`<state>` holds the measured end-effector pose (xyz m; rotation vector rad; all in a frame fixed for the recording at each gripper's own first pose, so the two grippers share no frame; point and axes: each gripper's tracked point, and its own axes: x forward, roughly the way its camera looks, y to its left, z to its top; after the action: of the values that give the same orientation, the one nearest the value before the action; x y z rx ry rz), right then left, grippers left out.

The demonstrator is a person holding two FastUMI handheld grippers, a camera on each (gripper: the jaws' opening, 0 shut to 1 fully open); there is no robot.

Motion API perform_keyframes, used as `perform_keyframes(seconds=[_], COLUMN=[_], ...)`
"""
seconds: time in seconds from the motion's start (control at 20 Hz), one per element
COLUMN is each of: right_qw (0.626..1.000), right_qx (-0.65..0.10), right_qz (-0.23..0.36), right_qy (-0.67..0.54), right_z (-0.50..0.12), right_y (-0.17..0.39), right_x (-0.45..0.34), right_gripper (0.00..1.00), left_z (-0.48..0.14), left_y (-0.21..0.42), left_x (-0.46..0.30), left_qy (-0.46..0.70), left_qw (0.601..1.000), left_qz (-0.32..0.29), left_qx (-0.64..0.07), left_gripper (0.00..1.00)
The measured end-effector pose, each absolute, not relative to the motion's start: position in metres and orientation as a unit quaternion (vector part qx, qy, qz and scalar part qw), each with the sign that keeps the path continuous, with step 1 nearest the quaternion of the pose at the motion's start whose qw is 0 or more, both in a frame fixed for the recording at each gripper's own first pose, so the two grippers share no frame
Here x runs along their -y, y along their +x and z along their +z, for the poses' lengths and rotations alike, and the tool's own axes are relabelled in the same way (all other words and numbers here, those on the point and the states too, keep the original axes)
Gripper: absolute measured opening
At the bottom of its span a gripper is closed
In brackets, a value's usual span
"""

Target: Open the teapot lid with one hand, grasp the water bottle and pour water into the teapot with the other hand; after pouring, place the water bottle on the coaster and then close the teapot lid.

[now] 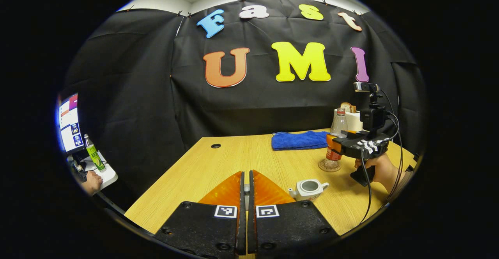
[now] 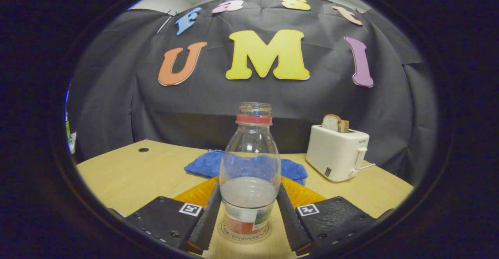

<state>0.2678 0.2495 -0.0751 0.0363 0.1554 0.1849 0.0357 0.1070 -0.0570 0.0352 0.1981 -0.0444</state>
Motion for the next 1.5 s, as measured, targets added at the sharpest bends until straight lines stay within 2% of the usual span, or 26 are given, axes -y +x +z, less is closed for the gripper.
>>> perform_keyframes(seconds=[0.2, 0.25, 0.35, 0.5, 1.0, 1.25, 1.5], right_qw=[0.992, 0.993, 0.993, 0.993, 0.994, 0.993, 0.99], right_qx=[-0.075, -0.071, -0.067, -0.06, -0.058, -0.061, -0.084], right_qz=[0.101, 0.095, 0.095, 0.097, 0.097, 0.1, 0.11], right_qy=[0.024, 0.019, 0.019, 0.013, 0.006, -0.006, 0.016], right_z=[-0.075, -0.074, -0.072, -0.067, -0.067, -0.065, -0.063], right_y=[0.268, 0.269, 0.269, 0.267, 0.271, 0.275, 0.286], right_x=[-0.254, -0.25, -0.251, -0.254, -0.255, -0.258, -0.259], right_gripper=[0.77, 0.79, 0.94, 0.96, 0.97, 0.92, 0.8], left_z=[-0.058, -0.058, -0.059, -0.058, -0.062, -0.062, -0.063], left_y=[0.036, 0.036, 0.036, 0.037, 0.038, 0.038, 0.037], left_x=[-0.107, -0.107, -0.106, -0.104, -0.103, -0.105, -0.105], left_qy=[0.017, 0.017, 0.018, 0.019, 0.028, 0.028, 0.03], left_qw=[0.994, 0.994, 0.994, 0.994, 0.994, 0.993, 0.993], left_qz=[-0.024, -0.025, -0.026, -0.026, -0.026, -0.024, -0.022], left_qx=[-0.101, -0.102, -0.103, -0.103, -0.107, -0.109, -0.109], left_gripper=[0.04, 0.04, 0.04, 0.04, 0.04, 0.04, 0.04])
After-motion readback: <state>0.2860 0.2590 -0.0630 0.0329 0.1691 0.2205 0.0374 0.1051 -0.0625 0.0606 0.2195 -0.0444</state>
